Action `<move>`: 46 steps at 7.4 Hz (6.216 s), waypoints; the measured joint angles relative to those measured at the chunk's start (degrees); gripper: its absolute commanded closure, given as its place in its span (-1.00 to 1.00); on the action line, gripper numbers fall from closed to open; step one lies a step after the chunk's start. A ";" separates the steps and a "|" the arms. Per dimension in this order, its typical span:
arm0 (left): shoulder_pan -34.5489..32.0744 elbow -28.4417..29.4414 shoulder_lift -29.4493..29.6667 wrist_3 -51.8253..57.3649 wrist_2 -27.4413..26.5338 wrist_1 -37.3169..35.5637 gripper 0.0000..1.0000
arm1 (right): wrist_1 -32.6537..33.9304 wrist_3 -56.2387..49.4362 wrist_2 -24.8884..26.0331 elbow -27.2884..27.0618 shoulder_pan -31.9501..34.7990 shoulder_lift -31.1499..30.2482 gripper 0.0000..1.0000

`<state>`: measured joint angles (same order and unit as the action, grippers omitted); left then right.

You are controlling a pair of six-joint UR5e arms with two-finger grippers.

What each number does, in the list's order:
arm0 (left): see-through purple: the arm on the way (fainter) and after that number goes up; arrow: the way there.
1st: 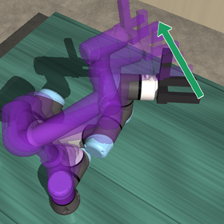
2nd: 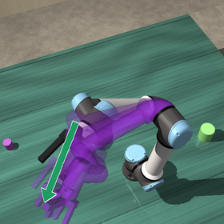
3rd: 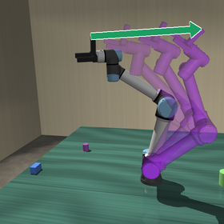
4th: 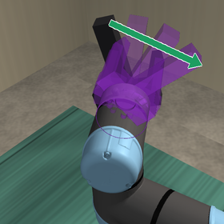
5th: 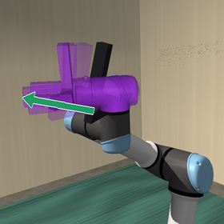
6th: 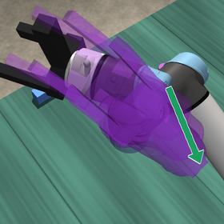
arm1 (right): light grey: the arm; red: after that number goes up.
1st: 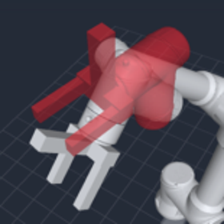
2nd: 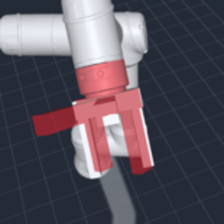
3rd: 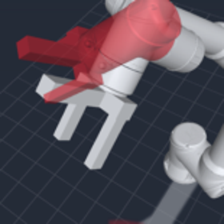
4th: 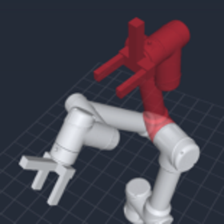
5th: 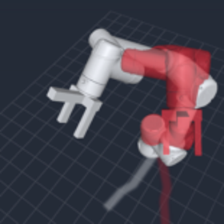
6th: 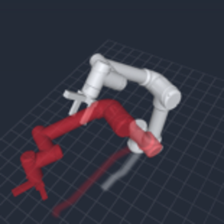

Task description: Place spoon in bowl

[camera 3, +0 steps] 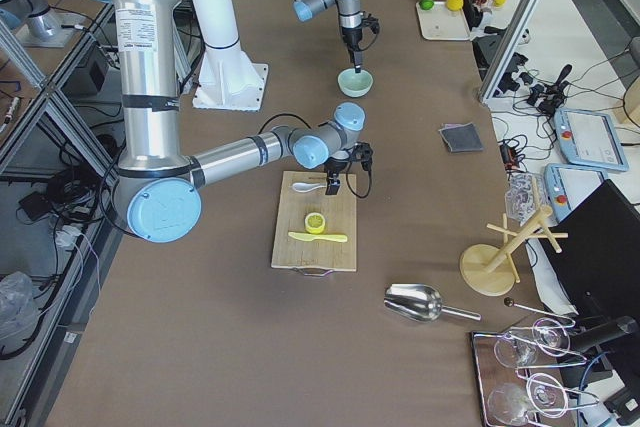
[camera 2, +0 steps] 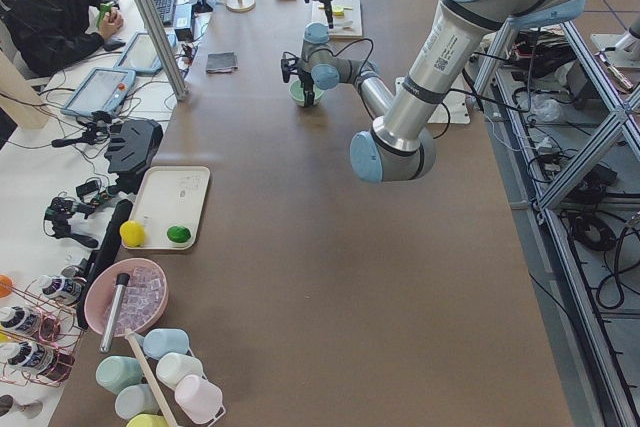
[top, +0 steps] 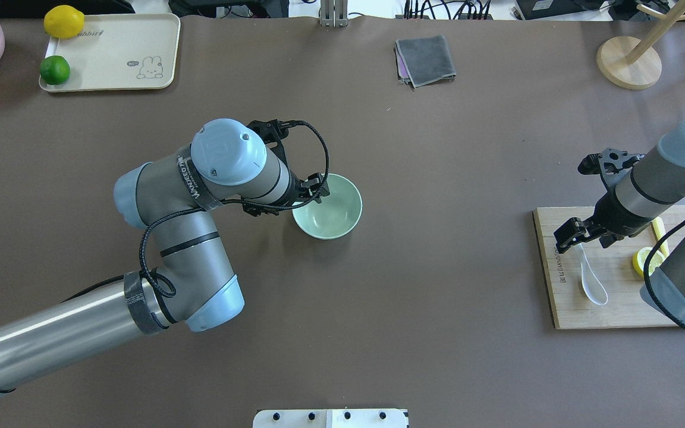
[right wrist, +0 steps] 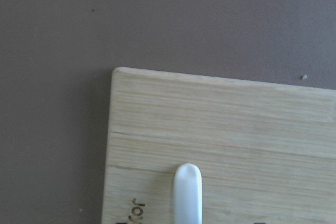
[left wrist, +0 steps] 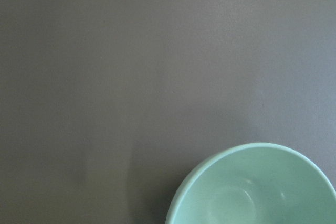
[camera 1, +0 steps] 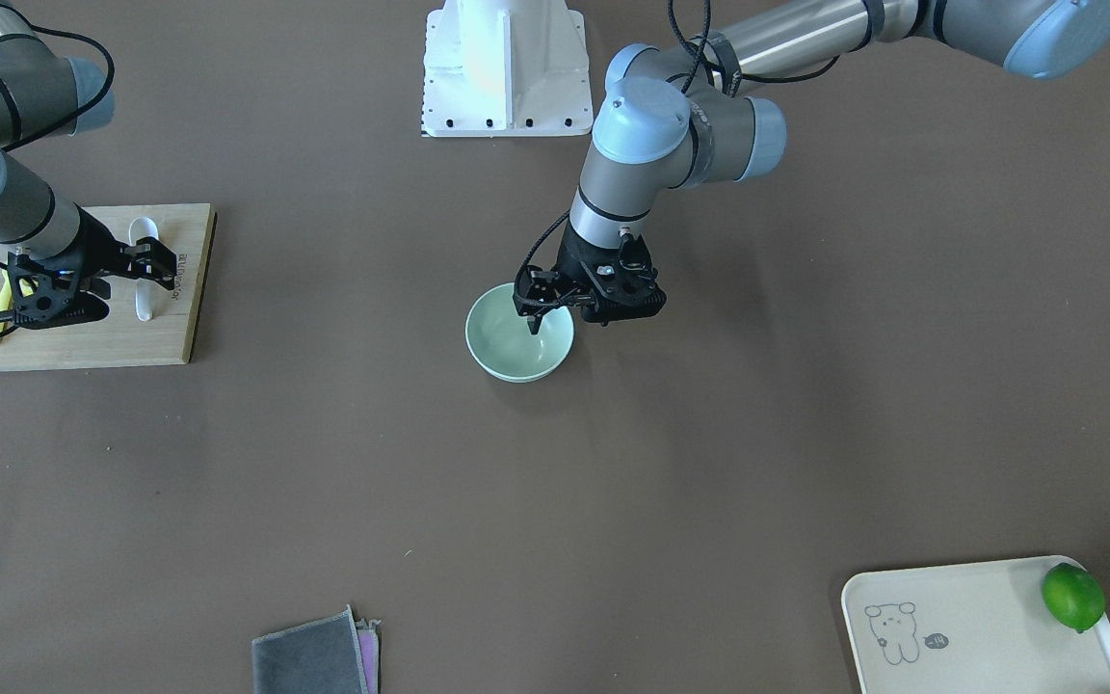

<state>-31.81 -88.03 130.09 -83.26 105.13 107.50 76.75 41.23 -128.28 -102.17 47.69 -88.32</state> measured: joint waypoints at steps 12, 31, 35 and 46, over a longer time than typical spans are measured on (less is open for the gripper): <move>-6.89 -4.47 -5.54 9.42 -0.13 0.22 -0.96 | 2.68 0.21 0.15 -6.94 1.81 1.23 1.00; -25.62 -8.36 -31.47 46.53 5.35 11.86 -0.96 | 2.72 25.62 33.56 18.08 -15.13 47.18 1.00; -25.55 -6.37 -31.46 46.51 5.35 14.44 -0.96 | 2.60 25.59 35.73 19.50 -17.77 47.33 -0.95; -39.10 -6.70 -34.28 60.13 20.16 12.39 -0.96 | 28.11 -1.63 7.25 -8.29 7.37 28.55 -1.00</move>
<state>-70.91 -94.73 95.81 -23.13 125.29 119.88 104.86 39.59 -121.03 -110.46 55.05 -59.77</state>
